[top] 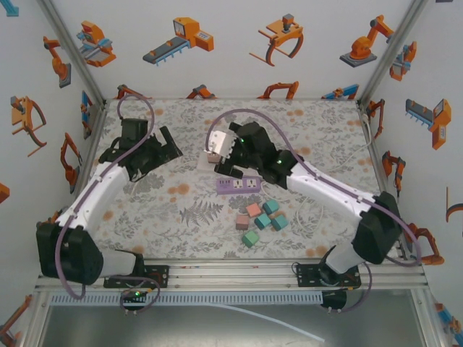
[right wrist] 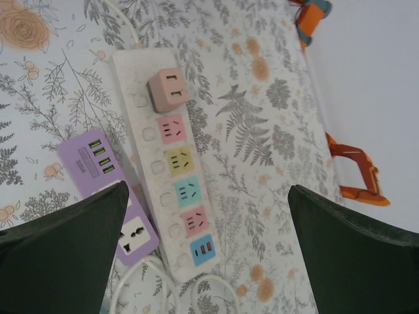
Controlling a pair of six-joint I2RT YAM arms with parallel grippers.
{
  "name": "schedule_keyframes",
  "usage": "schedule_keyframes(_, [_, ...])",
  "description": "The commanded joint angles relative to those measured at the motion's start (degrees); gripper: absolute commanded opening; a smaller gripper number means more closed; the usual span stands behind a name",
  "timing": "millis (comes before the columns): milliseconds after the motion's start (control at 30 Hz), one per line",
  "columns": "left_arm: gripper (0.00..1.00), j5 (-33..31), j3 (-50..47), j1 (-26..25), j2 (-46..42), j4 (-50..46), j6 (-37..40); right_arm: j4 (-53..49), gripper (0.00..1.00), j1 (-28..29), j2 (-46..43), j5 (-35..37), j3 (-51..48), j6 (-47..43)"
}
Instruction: Pull the plug off the socket
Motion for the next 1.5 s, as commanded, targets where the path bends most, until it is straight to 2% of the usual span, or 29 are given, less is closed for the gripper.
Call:
schedule_keyframes(0, [0.97,6.8,2.4,0.8,4.5,0.8,-9.0,-8.0,0.99,-2.2,5.7,-6.5,5.9,2.2])
schedule_keyframes(167, [1.0,8.8,4.6,0.8,11.5,2.7,-10.7,-10.8,0.98,-4.4,15.4,-12.9,15.4,5.9])
schedule_keyframes(267, [0.96,8.9,5.2,0.8,14.3,4.0,-11.7,-10.9,0.97,-5.6,20.7,-16.3,19.4,7.0])
schedule_keyframes(500, [0.9,7.7,7.4,0.8,19.7,4.1,-12.1,-9.8,0.94,-6.9,31.0,-18.1,27.6,7.4])
schedule_keyframes(767, [0.82,11.5,10.2,0.8,26.7,5.1,-11.7,-8.0,0.77,-7.8,39.3,-19.2,32.7,8.7])
schedule_keyframes(867, [0.75,14.0,11.2,0.6,29.5,5.2,-12.1,-8.0,0.67,-7.8,40.7,-19.7,33.2,8.7])
schedule_keyframes(967, [0.7,14.5,11.6,0.0,30.9,5.7,-12.1,-8.0,0.62,-7.9,41.4,-20.0,32.8,8.7])
schedule_keyframes(1167, [0.66,16.0,12.1,-1.0,34.5,5.8,-13.4,-8.1,0.53,-8.0,41.5,-20.3,31.9,8.6])
schedule_keyframes(1467, [0.54,11.3,12.8,-3.6,37.8,3.8,-12.9,-8.3,0.4,-7.9,40.7,-21.6,31.1,7.3])
